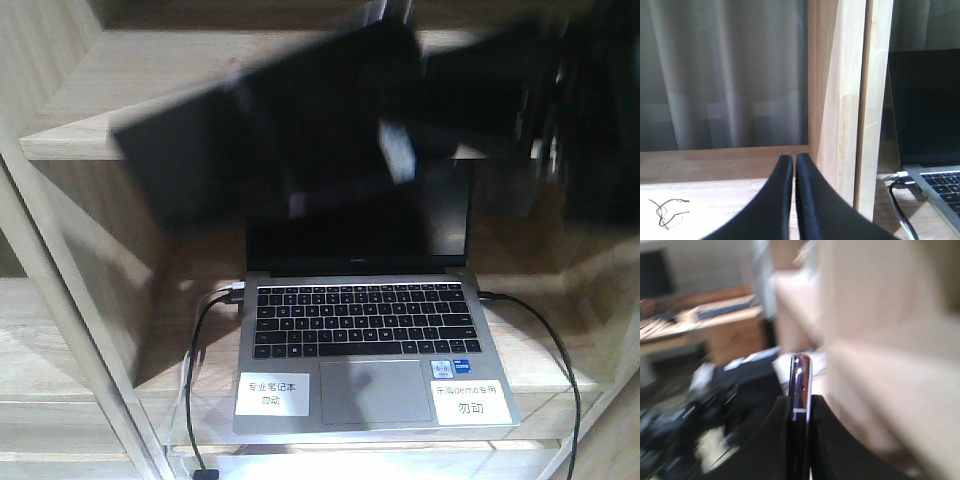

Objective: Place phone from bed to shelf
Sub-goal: 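Raise the right gripper and lower the phone onto the upper shelf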

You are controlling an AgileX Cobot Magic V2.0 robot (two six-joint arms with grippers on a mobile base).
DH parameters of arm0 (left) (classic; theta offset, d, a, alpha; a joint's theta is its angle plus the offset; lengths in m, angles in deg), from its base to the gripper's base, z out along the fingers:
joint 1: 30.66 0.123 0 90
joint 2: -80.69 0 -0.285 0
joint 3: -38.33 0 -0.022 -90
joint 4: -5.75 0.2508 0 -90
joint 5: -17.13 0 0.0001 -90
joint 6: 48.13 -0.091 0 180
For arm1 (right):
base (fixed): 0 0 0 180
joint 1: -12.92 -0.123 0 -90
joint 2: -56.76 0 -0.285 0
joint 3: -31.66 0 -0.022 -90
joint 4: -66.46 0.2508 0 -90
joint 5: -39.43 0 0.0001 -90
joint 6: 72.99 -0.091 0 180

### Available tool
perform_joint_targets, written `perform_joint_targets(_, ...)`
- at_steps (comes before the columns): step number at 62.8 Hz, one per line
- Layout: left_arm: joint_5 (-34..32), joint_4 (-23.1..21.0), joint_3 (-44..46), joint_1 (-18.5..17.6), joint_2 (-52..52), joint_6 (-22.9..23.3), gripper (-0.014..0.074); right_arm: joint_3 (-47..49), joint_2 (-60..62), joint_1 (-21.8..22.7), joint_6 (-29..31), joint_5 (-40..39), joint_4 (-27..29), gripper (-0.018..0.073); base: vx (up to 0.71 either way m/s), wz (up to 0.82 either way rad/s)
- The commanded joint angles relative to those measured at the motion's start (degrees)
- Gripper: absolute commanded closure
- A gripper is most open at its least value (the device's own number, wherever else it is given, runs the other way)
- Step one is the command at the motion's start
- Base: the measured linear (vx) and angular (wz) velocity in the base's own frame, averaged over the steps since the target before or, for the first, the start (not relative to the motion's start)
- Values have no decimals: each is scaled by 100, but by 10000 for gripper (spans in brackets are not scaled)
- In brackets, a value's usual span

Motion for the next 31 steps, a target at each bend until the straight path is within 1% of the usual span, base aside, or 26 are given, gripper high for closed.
perform_joint_targets(1,-431,-60,138,11,33,50,595,400,93,3,-17,-752,556,562,0,0)
perform_joint_targets(5,-431,-60,138,11,33,50,595,545,38,3,-17,-1115,556,562,0,0)
perform_joint_targets(12,-431,-60,138,11,33,50,595,863,-178,3,14,-1472,542,562,0,0)
perform_joint_targets(24,-431,-60,138,11,33,50,595,1698,-1001,3,28,-1505,565,562,0,0)
perform_joint_targets(31,-431,-60,138,11,33,50,595,2190,-1551,-3,28,-1487,739,562,0,0)
